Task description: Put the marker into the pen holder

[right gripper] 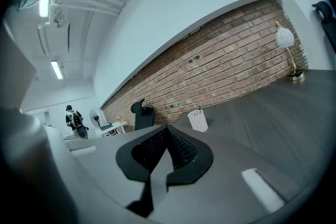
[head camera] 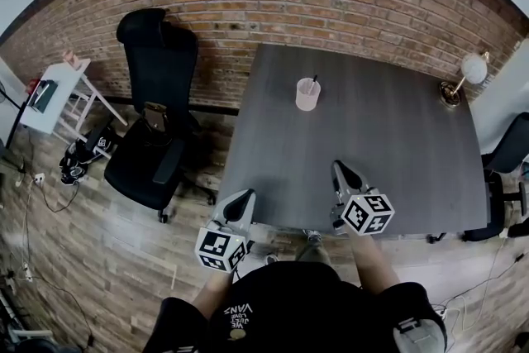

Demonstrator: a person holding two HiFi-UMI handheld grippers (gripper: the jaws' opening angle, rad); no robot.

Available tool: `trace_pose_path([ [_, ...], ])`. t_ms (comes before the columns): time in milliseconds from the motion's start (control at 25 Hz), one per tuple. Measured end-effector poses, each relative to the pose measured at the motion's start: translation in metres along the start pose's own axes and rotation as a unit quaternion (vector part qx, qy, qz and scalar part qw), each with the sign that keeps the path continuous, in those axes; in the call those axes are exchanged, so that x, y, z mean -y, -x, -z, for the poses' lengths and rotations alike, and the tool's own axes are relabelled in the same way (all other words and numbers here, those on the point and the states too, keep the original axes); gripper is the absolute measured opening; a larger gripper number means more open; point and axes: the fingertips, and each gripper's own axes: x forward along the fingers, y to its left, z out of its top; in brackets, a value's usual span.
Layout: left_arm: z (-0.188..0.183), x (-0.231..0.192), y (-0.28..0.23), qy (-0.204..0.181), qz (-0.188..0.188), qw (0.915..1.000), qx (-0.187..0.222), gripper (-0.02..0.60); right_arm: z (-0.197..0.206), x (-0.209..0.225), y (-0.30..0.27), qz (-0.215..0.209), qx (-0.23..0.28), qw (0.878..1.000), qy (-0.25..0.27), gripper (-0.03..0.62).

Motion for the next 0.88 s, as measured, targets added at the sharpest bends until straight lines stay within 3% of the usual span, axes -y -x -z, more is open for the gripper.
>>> trace_pose_path([
  [360, 0.007, 0.001, 0.009, 0.015, 0.006, 0.9999, 0.005, 0.052, 0.021, -0.004, 0.024, 0.022, -0.015, 1.0, -0.006, 0.002],
  [880, 0.011, -0.004, 0.011, 0.022, 0.002, 0.9998, 0.004, 0.052, 0.035, -0.012, 0.027, 0.022, -0.026, 0.999, -0.01, 0.002],
])
